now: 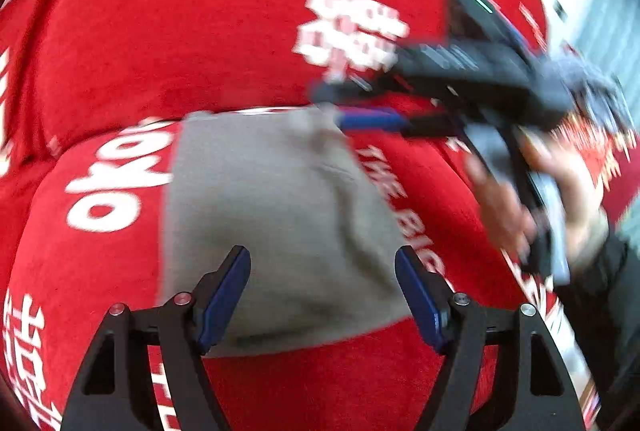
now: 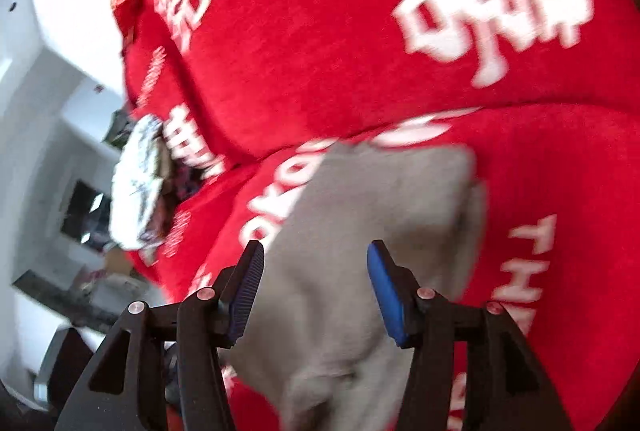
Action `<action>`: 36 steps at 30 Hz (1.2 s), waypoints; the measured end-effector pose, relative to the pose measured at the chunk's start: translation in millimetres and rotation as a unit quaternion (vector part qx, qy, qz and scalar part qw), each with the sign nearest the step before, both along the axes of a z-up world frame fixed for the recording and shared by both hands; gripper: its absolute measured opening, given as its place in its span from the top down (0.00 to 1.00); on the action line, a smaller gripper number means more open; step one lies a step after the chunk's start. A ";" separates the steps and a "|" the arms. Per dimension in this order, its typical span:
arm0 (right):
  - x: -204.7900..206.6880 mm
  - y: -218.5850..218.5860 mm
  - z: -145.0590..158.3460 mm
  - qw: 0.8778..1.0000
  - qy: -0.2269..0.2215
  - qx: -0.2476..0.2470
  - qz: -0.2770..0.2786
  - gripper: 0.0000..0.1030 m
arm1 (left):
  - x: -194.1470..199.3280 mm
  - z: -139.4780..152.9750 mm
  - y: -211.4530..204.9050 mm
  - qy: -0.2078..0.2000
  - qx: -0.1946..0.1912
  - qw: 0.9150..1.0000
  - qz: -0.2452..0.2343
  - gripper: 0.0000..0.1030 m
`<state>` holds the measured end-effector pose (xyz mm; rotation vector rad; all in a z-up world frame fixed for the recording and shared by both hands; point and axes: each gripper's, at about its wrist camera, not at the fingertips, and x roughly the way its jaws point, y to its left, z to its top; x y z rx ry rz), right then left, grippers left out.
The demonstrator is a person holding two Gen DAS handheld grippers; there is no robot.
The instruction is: Fold small clothes
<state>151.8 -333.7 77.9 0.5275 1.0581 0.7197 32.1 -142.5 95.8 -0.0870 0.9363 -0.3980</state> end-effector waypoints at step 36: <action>-137.5 -7.0 -39.8 0.982 -0.049 -0.160 -0.092 0.94 | 8.8 -53.6 61.9 0.058 0.068 0.993 0.075 0.26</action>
